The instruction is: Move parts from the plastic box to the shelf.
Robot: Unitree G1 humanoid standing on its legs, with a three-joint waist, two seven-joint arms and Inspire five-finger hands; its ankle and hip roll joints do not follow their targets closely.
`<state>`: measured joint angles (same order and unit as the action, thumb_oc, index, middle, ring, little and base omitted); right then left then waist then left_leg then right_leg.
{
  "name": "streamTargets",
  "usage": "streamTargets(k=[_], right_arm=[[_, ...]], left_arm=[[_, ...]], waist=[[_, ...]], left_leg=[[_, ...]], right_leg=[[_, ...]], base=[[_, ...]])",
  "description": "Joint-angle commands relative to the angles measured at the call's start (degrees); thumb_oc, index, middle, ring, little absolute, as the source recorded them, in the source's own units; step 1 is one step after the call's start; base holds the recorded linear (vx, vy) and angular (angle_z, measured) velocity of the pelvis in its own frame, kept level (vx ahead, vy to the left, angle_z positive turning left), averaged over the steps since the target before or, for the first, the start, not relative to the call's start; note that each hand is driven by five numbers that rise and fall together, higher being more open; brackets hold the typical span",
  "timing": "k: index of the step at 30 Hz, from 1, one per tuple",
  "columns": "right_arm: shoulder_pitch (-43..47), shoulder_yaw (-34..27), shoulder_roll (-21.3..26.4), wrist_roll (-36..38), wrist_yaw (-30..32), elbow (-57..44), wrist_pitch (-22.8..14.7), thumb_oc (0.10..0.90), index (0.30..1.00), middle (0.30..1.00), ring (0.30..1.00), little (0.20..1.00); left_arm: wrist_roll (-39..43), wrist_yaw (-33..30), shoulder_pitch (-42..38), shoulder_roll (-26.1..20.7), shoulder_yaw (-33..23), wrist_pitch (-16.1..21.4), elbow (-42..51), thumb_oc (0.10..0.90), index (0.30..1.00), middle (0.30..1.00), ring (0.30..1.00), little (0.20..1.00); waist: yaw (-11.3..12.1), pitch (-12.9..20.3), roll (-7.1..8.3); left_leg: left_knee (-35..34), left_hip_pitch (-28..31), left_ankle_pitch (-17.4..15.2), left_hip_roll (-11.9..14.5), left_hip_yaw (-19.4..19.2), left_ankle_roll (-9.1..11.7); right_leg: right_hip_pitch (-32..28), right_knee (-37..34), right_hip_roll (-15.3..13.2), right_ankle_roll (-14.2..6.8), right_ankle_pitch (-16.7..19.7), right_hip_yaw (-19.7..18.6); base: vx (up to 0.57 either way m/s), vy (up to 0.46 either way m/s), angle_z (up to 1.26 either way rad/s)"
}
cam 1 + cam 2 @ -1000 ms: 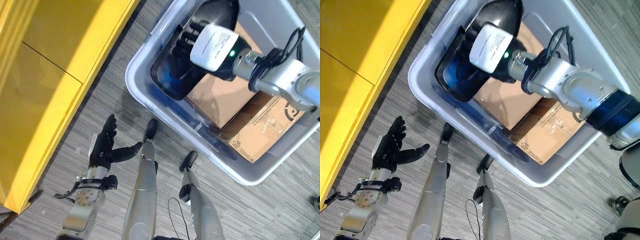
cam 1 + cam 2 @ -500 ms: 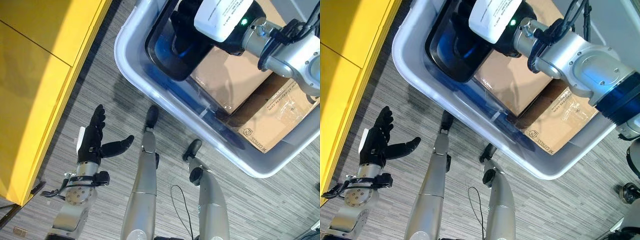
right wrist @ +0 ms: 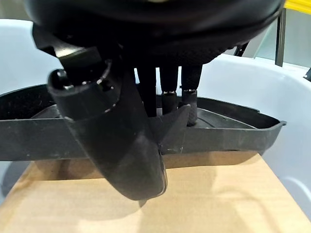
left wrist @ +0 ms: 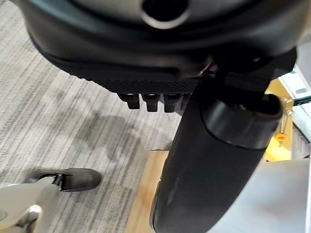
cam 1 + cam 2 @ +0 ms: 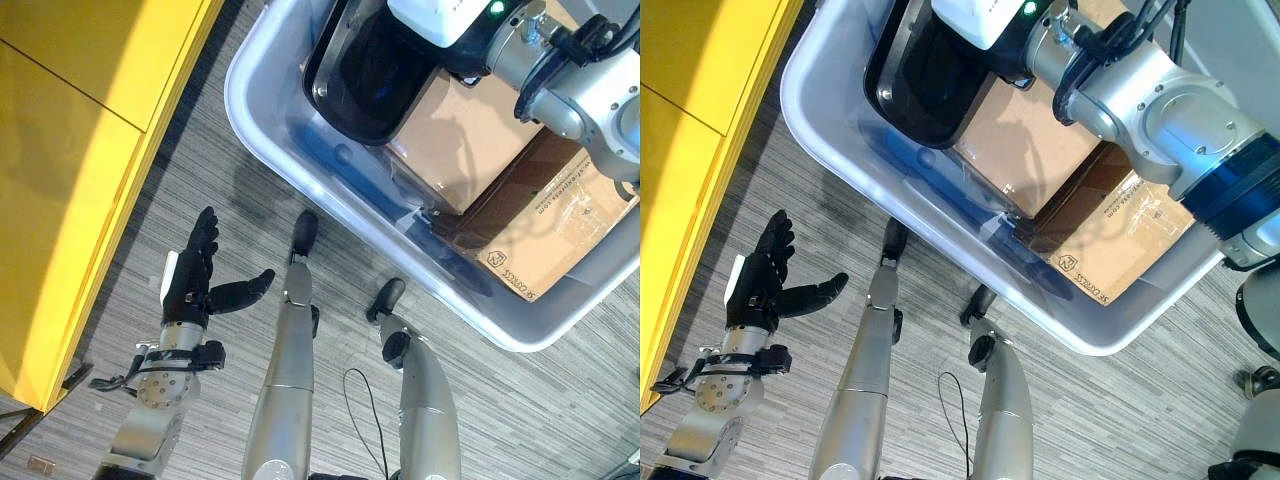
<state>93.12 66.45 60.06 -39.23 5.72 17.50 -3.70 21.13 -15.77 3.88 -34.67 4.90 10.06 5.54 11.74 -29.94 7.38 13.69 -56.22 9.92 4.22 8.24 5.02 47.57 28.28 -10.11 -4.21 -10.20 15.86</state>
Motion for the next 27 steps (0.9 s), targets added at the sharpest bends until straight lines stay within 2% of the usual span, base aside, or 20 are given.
streamTargets(k=[1,2,3,6,7,10,11,13,14,15,22,23,25,27], right_arm=[[-6.7,0.8,2.0,1.9,-1.9,-2.5,-1.5,0.400,0.300,0.300,0.300,0.300],[-8.2,-0.6,2.9,2.2,-1.8,-4.1,-1.9,0.400,0.300,0.300,0.300,0.300],[-8.4,-1.0,3.1,2.1,-1.8,-4.2,-1.9,0.400,0.300,0.300,0.300,0.300],[-12.5,-4.2,5.1,2.7,-2.1,-6.9,-2.5,0.400,0.300,0.300,0.300,0.300],[-12.5,-4.2,5.1,2.7,-2.1,-6.9,-2.5,0.400,0.300,0.300,0.300,0.300],[-17.8,-8.7,7.8,4.4,-2.9,-10.6,-3.8,0.400,0.300,0.300,0.300,0.300],[-22.2,-12.6,8.9,7.1,-3.7,-13.0,-4.3,0.400,0.300,0.300,0.300,0.300],[-28.0,-17.5,9.6,8.9,-4.1,-15.1,-4.8,0.400,0.300,0.300,0.300,0.300],[-37.2,-26.1,9.7,13.5,-4.3,-17.6,-5.1,0.400,0.300,0.300,0.300,0.300],[-40.3,-29.6,9.8,16.1,-4.2,-18.8,-5.5,0.400,0.300,0.300,0.300,0.300],[-56.6,-46.1,8.6,26.0,-4.4,-23.4,-7.1,0.400,0.300,0.300,0.300,0.300],[-57.5,-47.1,8.6,26.0,-4.6,-23.8,-7.1,0.400,0.300,0.300,0.300,0.300],[-61.1,-51.3,7.3,29.5,-4.2,-24.5,-7.6,0.400,0.300,0.300,0.300,0.300],[-63.8,-55.3,5.9,31.9,-4.0,-25.0,-8.0,0.400,0.300,0.300,0.300,0.300]], left_arm=[[-1.1,-0.4,0.4,0.6,-0.4,4.0,3.8,0.900,1.000,1.000,1.000,1.000],[-1.0,0.2,-0.1,0.5,-0.2,3.6,3.2,0.900,1.000,1.000,1.000,1.000],[-1.0,0.2,-0.1,0.3,-0.2,3.7,3.2,0.900,1.000,1.000,1.000,1.000],[-1.1,1.1,-0.3,0.2,-0.1,3.0,2.6,0.900,1.000,1.000,1.000,1.000],[-1.1,1.1,-0.3,0.2,-0.1,3.0,2.6,0.900,1.000,1.000,1.000,1.000],[-1.3,3.0,-0.7,-0.1,-0.2,2.5,1.8,0.900,1.000,1.000,1.000,1.000],[-1.2,3.9,-0.6,0.2,-0.3,2.0,1.4,0.900,1.000,1.000,1.000,1.000],[-1.6,4.5,-0.2,0.0,-0.5,1.7,1.1,0.900,1.000,1.000,1.000,1.000],[-4.3,4.4,0.6,0.0,-2.1,1.4,1.0,0.900,1.000,1.000,1.000,1.000],[-5.8,4.3,0.8,-0.3,-2.6,1.2,0.9,0.900,1.000,1.000,1.000,1.000],[-16.2,3.6,1.1,-3.4,-6.1,1.4,1.4,0.900,1.000,1.000,1.000,1.000],[-16.2,3.6,1.0,-3.6,-5.9,1.4,1.5,0.900,1.000,1.000,1.000,1.000],[-20.8,3.0,0.9,-5.2,-7.1,1.5,1.7,0.900,1.000,1.000,1.000,1.000],[-28.1,1.6,0.3,-9.2,-8.0,2.0,3.3,0.900,1.000,1.000,1.000,1.000]], waist=[[0.5,0.1,-0.60],[0.8,0.1,-0.41],[1.1,0.1,-0.55],[1.4,0.1,-0.20],[1.4,0.1,-0.20],[2.2,0.1,0.66],[2.0,1.3,1.11],[2.2,3.2,1.85],[1.7,6.4,2.28],[1.4,7.4,2.61],[0.0,14.3,4.51],[0.2,14.3,4.66],[-1.0,17.2,4.56],[-1.5,19.2,4.38]], left_leg=[[5.7,0.9,-7.0,1.9,0.8,1.9],[4.6,3.4,-6.5,2.1,0.7,1.9],[4.3,2.8,-5.1,2.0,0.5,1.4],[2.1,8.1,-4.4,2.2,0.0,1.5],[2.1,8.1,-4.4,2.2,0.0,1.5],[-0.1,15.6,-4.1,2.2,-0.6,1.6],[-1.2,18.7,-3.9,2.1,-1.1,1.6],[-2.2,20.8,-3.8,2.0,-1.4,1.6],[-3.9,23.4,-3.3,2.2,-1.7,1.5],[-4.4,24.4,-3.3,2.2,-1.9,1.5],[-8.4,31.7,-3.2,3.6,-4.4,1.4],[-8.7,31.6,-2.8,3.5,-4.4,1.3],[-10.4,34.2,-2.8,4.1,-5.5,1.3],[-12.7,36.9,-2.6,4.4,-6.6,1.7]], right_leg=[[-23.4,-17.0,0.0,-3.5,-0.6,0.0],[-26.0,-18.6,0.1,-3.6,-0.1,0.4],[-25.5,-19.0,0.1,-3.6,1.0,1.1],[-31.2,-21.9,0.0,-4.1,2.1,1.5],[-31.2,-21.9,0.0,-4.1,2.1,1.5],[-38.8,-24.8,-0.2,-4.6,3.3,2.1],[-42.2,-26.3,-0.4,-4.9,4.1,2.4],[-44.7,-27.9,-0.6,-5.3,5.0,2.8],[-46.8,-29.1,-1.0,-5.9,6.4,3.2],[-47.5,-29.5,-1.1,-6.1,6.9,3.2],[-51.3,-31.0,-2.0,-7.6,10.8,2.6],[-51.1,-31.1,-2.0,-7.7,11.1,2.5],[-51.9,-31.5,-2.4,-8.2,12.5,2.1],[-52.8,-32.0,-2.7,-8.7,13.1,1.8]], base=[[0.01,-0.025,0.05],[-0.05,0.020,0.09],[-0.05,0.025,0.09],[-0.01,0.012,0.02],[0.00,0.000,0.00],[0.06,0.003,0.03],[0.10,0.003,0.00],[0.12,0.021,-0.06],[0.11,0.048,-0.03],[0.11,0.046,-0.02],[0.06,0.020,-0.04],[0.01,0.021,-0.12],[0.05,0.040,-0.19],[0.06,0.054,-0.12]])
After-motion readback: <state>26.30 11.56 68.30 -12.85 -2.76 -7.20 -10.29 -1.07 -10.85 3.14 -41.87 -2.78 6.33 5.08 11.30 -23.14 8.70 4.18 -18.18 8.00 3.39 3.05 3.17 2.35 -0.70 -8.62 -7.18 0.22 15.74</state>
